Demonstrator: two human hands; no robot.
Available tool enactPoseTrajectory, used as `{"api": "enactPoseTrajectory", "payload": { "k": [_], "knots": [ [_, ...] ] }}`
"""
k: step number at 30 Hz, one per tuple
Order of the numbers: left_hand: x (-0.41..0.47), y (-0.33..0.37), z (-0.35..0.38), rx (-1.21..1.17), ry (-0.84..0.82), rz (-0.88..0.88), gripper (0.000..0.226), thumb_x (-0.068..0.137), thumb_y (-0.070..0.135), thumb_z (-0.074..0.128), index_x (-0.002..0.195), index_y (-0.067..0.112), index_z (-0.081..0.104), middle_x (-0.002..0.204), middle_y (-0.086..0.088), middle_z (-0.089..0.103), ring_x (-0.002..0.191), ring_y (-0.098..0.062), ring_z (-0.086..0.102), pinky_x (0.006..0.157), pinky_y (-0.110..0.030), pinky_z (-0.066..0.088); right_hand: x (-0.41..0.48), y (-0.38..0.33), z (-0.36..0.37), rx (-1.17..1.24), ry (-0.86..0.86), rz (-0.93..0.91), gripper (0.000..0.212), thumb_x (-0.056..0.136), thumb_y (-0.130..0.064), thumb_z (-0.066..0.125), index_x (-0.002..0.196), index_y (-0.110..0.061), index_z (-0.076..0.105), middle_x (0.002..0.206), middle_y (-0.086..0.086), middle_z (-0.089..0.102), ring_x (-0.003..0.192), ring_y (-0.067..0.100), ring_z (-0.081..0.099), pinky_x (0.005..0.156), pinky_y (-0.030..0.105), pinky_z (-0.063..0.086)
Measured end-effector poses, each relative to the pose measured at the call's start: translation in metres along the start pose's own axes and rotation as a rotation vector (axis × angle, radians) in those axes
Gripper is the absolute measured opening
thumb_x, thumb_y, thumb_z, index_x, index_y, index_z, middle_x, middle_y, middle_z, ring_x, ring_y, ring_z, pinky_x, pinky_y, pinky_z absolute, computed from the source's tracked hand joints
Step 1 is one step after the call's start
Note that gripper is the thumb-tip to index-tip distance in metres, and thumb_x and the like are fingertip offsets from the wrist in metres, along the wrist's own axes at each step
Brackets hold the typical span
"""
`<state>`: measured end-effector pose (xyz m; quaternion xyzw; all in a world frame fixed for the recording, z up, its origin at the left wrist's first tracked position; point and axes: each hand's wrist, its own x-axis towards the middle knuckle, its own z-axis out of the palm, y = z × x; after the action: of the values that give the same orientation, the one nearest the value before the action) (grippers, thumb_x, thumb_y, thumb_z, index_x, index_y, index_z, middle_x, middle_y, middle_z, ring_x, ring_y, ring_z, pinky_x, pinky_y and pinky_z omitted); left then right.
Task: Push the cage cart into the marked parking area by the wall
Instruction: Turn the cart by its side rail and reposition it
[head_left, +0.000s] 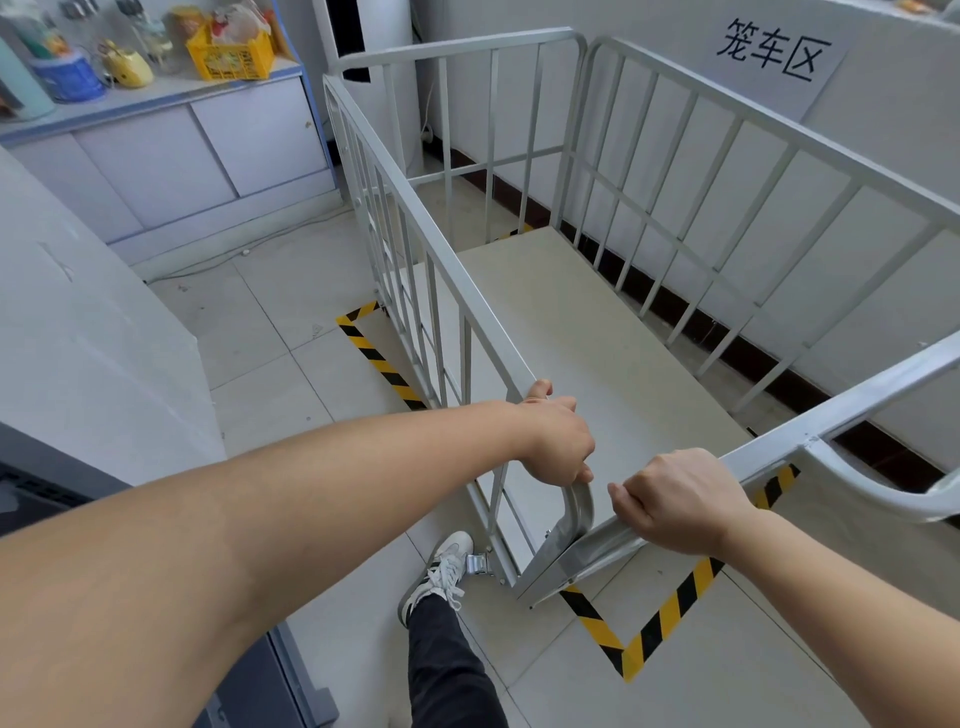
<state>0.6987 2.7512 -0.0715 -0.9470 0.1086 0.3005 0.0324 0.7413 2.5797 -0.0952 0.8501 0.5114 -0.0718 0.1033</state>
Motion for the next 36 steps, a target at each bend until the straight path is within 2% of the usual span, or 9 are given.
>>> {"api": "enactPoseTrajectory", "payload": {
  "k": [4, 11, 19, 24, 29, 36],
  "knots": [
    [0.0001, 0.0005, 0.0004, -0.004, -0.01, -0.001, 0.042, 0.101, 0.04, 0.031, 0.111, 0.014, 0.062, 0.115, -0.005, 0.059, 0.121, -0.028, 0.035, 0.111, -0.059, 0.01, -0.0001, 0.0005, 0.001, -0.011, -0.002, 0.001, 0.059, 0.095, -0.047, 0.021, 0.051, -0.013, 0.04, 0.051, 0.003, 0.05, 0.046, 0.018, 0.048, 0.05, 0.03, 0.039],
    [-0.0022, 0.0027, -0.003, -0.006, -0.025, -0.009, 0.042, 0.101, 0.04, 0.031, 0.109, 0.014, 0.063, 0.113, -0.005, 0.059, 0.12, -0.028, 0.035, 0.11, -0.057, 0.01, -0.0004, -0.0012, -0.0033, -0.01, -0.012, -0.015, 0.057, 0.095, -0.044, 0.022, 0.05, -0.012, 0.037, 0.047, 0.002, 0.038, 0.041, 0.016, 0.034, 0.045, 0.029, 0.026],
    [-0.0052, 0.0029, -0.0047, -0.006, -0.035, -0.01, 0.042, 0.101, 0.041, 0.032, 0.11, 0.014, 0.063, 0.112, -0.004, 0.059, 0.12, -0.027, 0.037, 0.111, -0.055, 0.01, 0.0, -0.0005, -0.0009, 0.029, -0.011, -0.039, 0.057, 0.088, -0.044, 0.011, 0.05, -0.009, 0.035, 0.046, 0.002, 0.036, 0.042, 0.02, 0.034, 0.045, 0.029, 0.024],
    [-0.0048, 0.0036, -0.0058, -0.025, -0.041, -0.02, 0.042, 0.1, 0.041, 0.032, 0.111, 0.015, 0.064, 0.112, -0.002, 0.059, 0.119, -0.025, 0.037, 0.112, -0.054, 0.01, 0.0004, 0.0021, -0.0015, 0.04, 0.013, -0.086, 0.056, 0.091, -0.041, 0.016, 0.051, -0.008, 0.036, 0.046, 0.001, 0.034, 0.042, 0.021, 0.032, 0.044, 0.028, 0.018],
    [-0.0059, 0.0054, -0.0061, -0.028, -0.04, -0.037, 0.039, 0.1, 0.04, 0.034, 0.108, 0.016, 0.064, 0.109, -0.001, 0.059, 0.117, -0.024, 0.038, 0.113, -0.052, 0.008, -0.0007, 0.003, -0.0025, 0.066, 0.016, -0.095, 0.057, 0.096, -0.038, 0.022, 0.049, -0.009, 0.033, 0.046, 0.001, 0.035, 0.042, 0.02, 0.034, 0.045, 0.028, 0.021],
    [-0.0048, 0.0058, -0.0056, -0.036, -0.054, -0.049, 0.039, 0.1, 0.041, 0.035, 0.106, 0.016, 0.064, 0.108, -0.001, 0.059, 0.116, -0.024, 0.037, 0.112, -0.052, 0.008, 0.0, 0.0027, -0.0014, 0.057, 0.01, -0.111, 0.058, 0.096, -0.04, 0.019, 0.052, -0.011, 0.041, 0.048, 0.001, 0.04, 0.046, 0.022, 0.041, 0.046, 0.028, 0.026]
  ]
}}
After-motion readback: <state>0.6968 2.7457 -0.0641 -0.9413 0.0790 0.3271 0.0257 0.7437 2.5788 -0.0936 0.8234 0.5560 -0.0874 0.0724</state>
